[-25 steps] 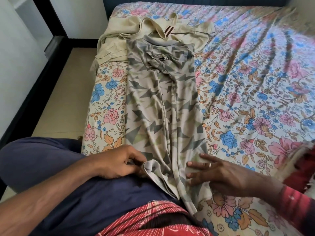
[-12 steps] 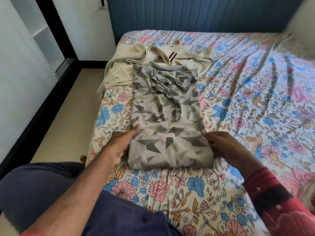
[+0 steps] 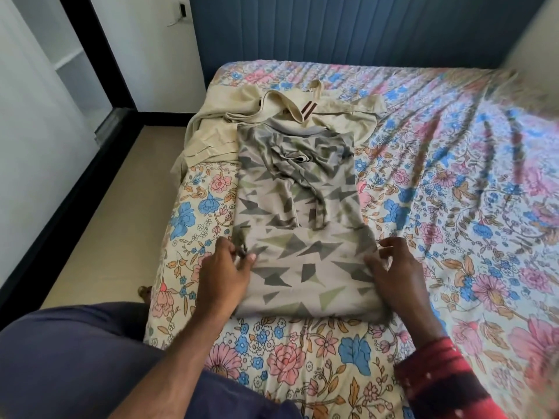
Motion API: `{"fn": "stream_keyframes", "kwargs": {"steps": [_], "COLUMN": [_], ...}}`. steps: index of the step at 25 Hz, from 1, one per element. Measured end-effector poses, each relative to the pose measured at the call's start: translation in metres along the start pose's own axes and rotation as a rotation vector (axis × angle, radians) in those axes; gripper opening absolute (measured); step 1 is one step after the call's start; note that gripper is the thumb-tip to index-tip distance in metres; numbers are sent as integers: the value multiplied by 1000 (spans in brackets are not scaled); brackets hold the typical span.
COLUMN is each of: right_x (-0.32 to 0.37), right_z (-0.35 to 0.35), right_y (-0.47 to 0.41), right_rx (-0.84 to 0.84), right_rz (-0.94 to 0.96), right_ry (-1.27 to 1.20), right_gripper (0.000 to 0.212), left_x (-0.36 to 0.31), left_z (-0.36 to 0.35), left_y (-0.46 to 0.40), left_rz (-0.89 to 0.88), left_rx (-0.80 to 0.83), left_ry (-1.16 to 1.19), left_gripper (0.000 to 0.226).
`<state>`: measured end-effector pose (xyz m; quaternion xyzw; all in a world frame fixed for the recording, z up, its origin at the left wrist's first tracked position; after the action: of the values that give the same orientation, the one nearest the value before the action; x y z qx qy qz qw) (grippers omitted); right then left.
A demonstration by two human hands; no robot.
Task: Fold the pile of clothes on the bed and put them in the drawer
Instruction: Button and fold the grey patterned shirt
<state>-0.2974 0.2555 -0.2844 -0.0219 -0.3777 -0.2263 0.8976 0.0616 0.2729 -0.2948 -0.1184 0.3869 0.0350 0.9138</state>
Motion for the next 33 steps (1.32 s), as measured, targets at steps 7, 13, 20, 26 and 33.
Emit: {"fn": "stream_keyframes", "kwargs": {"steps": [7, 13, 20, 26, 33], "right_x": [-8, -45, -14, 42, 85], "right_z": [14, -21, -13, 36, 66], "right_y": [53, 67, 58, 77, 77], "right_rx": [289, 489, 538, 817, 1033], "right_rz": [407, 465, 549, 407, 302], "right_ry": [97, 540, 403, 42, -227], "right_gripper": [50, 86, 58, 37, 45], "left_x": [-28, 11, -2, -14, -71], "left_z": [25, -18, 2, 46, 90], "left_y": [35, 60, 50, 57, 1], "left_rz": [-623, -441, -374, -119, -19], "left_rx": [233, 826, 738, 1006, 930], "left_ry": [-184, -577, -453, 62, 605], "left_gripper": [67, 91, 56, 18, 57]}}
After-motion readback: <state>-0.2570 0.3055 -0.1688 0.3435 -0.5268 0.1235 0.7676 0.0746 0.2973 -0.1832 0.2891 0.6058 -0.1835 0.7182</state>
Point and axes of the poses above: each hand's wrist, its own y-axis away from the middle knuckle, its own z-axis out of the back of the hand, x = y × z, the point moved 10 cm from there along -y, towards the middle knuckle, and after that the axes turned 13 degrees about -z, right-handed, at the moved point
